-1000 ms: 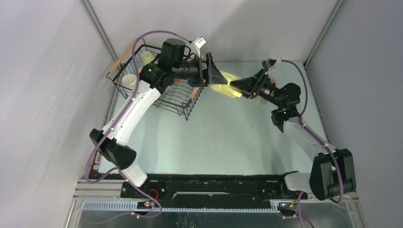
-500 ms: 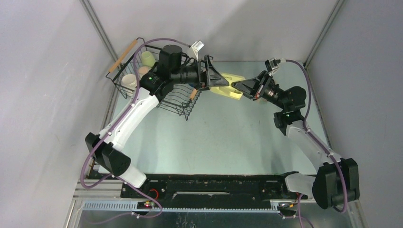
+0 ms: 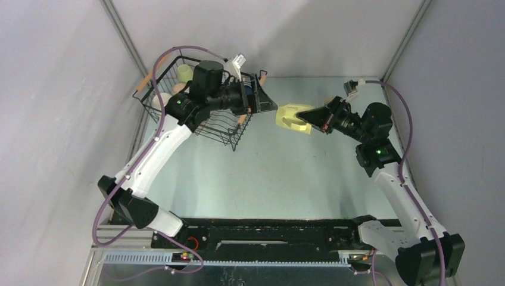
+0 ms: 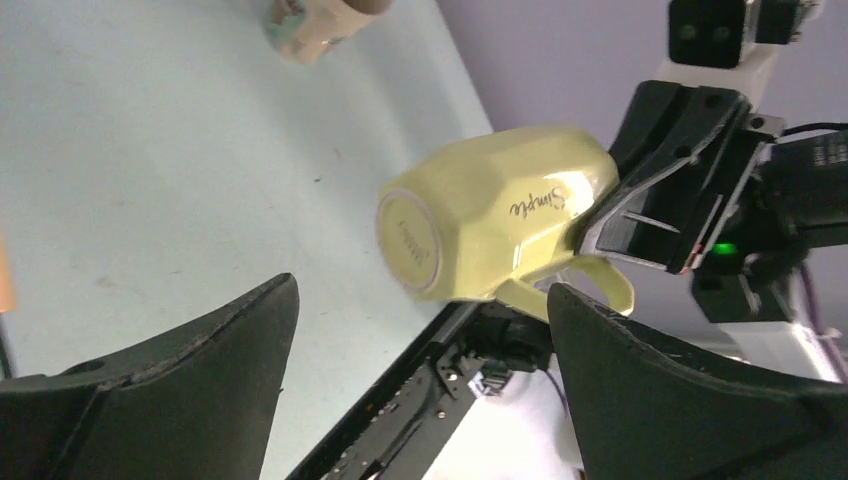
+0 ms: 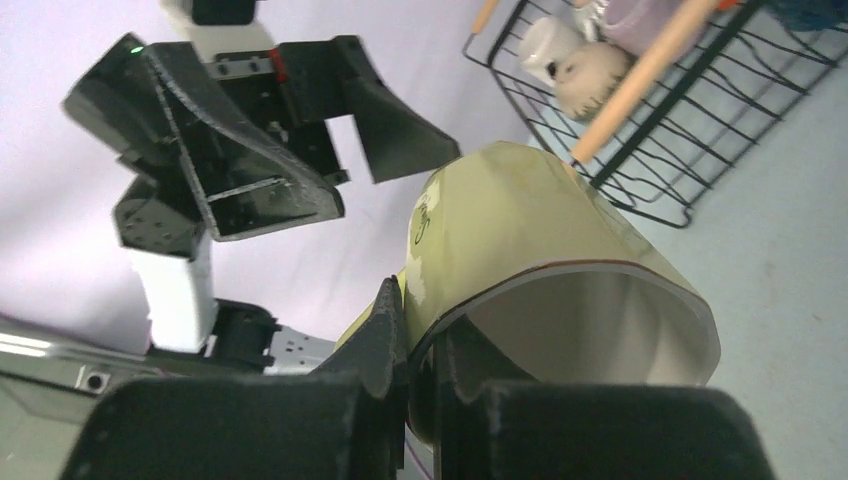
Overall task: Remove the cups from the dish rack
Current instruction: Place the cup at the center of the board.
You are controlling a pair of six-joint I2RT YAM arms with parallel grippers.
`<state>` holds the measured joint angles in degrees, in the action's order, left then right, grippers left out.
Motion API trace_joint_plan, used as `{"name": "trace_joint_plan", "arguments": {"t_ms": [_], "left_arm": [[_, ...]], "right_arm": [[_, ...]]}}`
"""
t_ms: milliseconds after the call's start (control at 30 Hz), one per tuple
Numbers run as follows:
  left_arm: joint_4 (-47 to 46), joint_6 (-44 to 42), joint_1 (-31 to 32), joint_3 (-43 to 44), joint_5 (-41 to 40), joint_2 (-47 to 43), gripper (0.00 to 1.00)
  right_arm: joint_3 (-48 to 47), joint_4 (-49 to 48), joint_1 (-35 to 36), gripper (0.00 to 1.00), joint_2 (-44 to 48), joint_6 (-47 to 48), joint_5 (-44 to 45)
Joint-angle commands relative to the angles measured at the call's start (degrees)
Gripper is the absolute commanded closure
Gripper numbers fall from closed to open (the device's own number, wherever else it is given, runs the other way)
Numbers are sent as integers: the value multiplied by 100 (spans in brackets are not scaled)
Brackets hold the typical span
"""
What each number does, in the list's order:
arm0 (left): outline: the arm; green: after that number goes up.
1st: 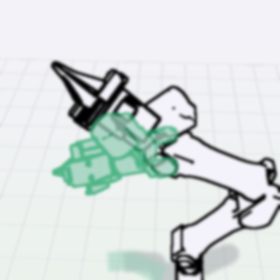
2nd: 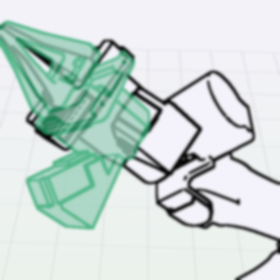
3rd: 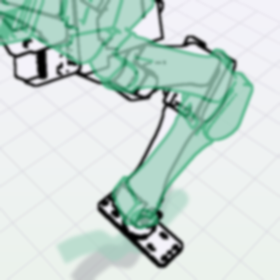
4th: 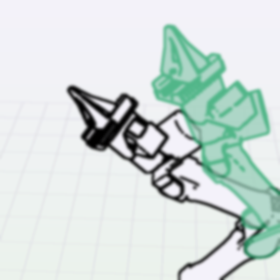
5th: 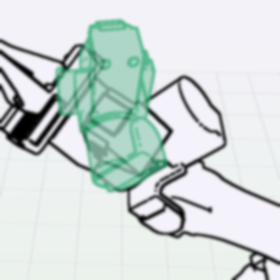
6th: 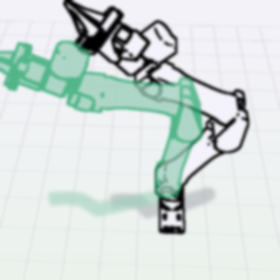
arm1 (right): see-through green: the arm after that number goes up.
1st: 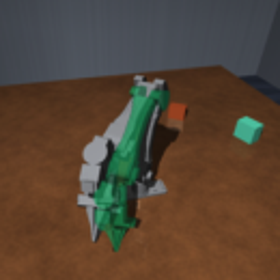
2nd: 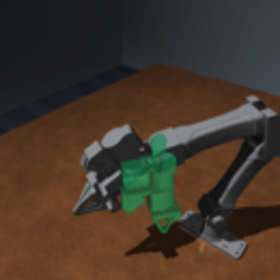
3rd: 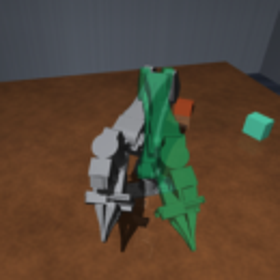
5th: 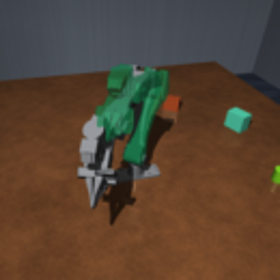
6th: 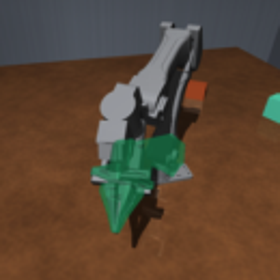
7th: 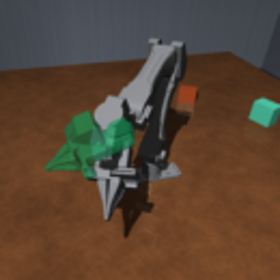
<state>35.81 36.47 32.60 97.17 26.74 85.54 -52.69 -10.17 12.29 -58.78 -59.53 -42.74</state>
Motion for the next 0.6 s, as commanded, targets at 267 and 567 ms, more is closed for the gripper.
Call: {"name": "trace_joint_plan", "arguments": {"t_ms": [267,567], "left_arm": [[568,-957,-2,-647,-1087,-963,0],[168,-1029,483,-2008,-1210,-1760,0]], "right_arm": [[-1852,4517,-268,100,-26,2328,2306],[-2593,5802,-1260,100,-643,2660,3779]]}}
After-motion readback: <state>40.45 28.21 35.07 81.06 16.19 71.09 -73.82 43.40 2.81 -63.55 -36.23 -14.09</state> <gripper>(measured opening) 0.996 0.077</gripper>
